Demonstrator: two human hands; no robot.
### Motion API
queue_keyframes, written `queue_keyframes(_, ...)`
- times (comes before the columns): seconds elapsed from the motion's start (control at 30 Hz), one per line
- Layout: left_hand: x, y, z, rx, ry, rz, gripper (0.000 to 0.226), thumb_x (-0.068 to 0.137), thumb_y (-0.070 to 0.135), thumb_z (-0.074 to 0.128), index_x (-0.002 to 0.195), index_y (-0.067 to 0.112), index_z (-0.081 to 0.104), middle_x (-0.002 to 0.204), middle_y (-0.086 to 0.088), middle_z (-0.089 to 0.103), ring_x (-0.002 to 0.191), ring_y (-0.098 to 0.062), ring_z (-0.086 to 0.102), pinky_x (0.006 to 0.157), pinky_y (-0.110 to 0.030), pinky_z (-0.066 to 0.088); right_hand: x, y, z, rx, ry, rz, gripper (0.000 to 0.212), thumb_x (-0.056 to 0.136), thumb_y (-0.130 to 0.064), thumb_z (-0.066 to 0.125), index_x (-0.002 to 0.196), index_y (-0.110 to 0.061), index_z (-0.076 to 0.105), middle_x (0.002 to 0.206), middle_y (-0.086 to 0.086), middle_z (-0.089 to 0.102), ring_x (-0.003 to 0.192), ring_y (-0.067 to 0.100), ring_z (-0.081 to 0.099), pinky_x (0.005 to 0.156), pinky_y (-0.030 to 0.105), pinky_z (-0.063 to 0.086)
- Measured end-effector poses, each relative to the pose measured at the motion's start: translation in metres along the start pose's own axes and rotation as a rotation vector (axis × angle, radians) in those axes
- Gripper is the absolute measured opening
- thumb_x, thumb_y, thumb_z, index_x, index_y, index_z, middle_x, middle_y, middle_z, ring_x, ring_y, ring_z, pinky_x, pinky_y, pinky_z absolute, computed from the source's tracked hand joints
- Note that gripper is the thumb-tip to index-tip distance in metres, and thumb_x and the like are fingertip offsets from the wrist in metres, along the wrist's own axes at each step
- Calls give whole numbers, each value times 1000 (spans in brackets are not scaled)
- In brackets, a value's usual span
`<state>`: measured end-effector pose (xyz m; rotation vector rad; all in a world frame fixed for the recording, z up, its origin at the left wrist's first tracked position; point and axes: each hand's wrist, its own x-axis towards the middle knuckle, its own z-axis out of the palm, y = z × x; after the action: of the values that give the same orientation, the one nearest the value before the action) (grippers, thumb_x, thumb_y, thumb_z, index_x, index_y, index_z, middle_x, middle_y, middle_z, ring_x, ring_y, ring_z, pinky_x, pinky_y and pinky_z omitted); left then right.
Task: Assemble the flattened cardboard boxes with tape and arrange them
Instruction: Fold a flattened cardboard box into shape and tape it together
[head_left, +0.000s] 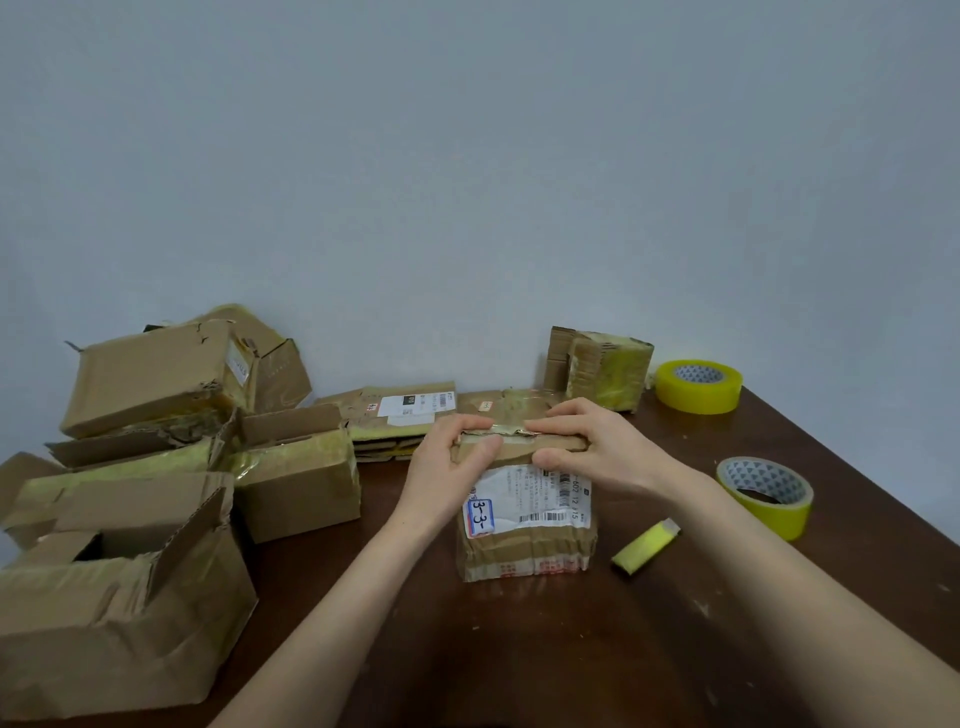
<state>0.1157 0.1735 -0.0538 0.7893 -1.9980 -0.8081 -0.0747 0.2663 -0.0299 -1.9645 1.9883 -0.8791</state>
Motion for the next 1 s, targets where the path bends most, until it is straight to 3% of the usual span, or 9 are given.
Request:
queue_keyframes(0.1,1,0,6,-8,-23,15,17,92,30,58,108,29,61,115,15,55,106,1,50,83,-11,36,1,3,-3,-58,10,18,46,88,-53,57,132,-40,55,143,-5,43,133,16,40,110,39,34)
queue_keyframes(0.23,1,-8,4,-68,-103,-7,32,94,33,53,127,31,53,131,15,50,121,-4,45,99,-27,39,5,-2,0,-125,-45,44,56,86,-56,60,138,-39,48,150,-4,37,138,18,33,112,42,31)
queue_keyframes(0.3,-1,-10,7,-81,-54,15,26,93,28,56,120,32,55,126,11,55,118,-7,50,97,-32,43,6,-2,0,-113,-38,49,64,81,-56,66,139,-38,47,145,-4,40,134,18,37,109,40,35)
queue_keyframes(0.47,5,-9,6,31,25,137,20,90,24,62,107,32,56,113,6,57,102,10,47,85,-4,34,7,-2,12,-47,107,43,65,80,-47,71,140,-38,46,132,-4,45,125,18,43,103,34,38)
queue_keyframes(0.6,13,-22,-5,77,17,144,20,89,27,63,106,35,58,116,4,55,103,13,44,85,-3,32,18,-7,27,-27,158,7,65,81,-41,72,141,-34,46,134,-1,45,126,22,42,106,37,36)
queue_keyframes(0.67,15,-28,-9,98,6,128,23,85,39,61,107,35,59,115,7,54,103,14,43,86,-4,30,26,-7,32,-36,147,7,65,82,-40,72,141,-33,46,136,0,44,127,23,41,108,37,34)
queue_keyframes(0.83,15,-43,-17,87,-32,24,40,77,56,56,113,38,59,122,6,54,112,-3,47,90,-13,35,40,-11,46,-61,126,1,63,82,-38,72,140,-30,48,137,2,44,126,24,39,110,38,32)
queue_keyframes(0.93,10,-49,-15,59,-72,-56,37,84,36,68,120,37,57,131,3,50,117,-6,44,85,-8,31,44,-13,51,-10,114,1,59,79,-35,75,134,-29,53,132,1,46,122,23,41,108,40,35)
queue_keyframes(1.0,10,-48,-16,112,-57,-42,43,80,30,74,119,36,57,129,3,50,115,-6,45,89,-13,34,45,-14,49,32,113,-7,56,78,-33,76,130,-28,56,129,1,48,121,23,45,106,40,37)
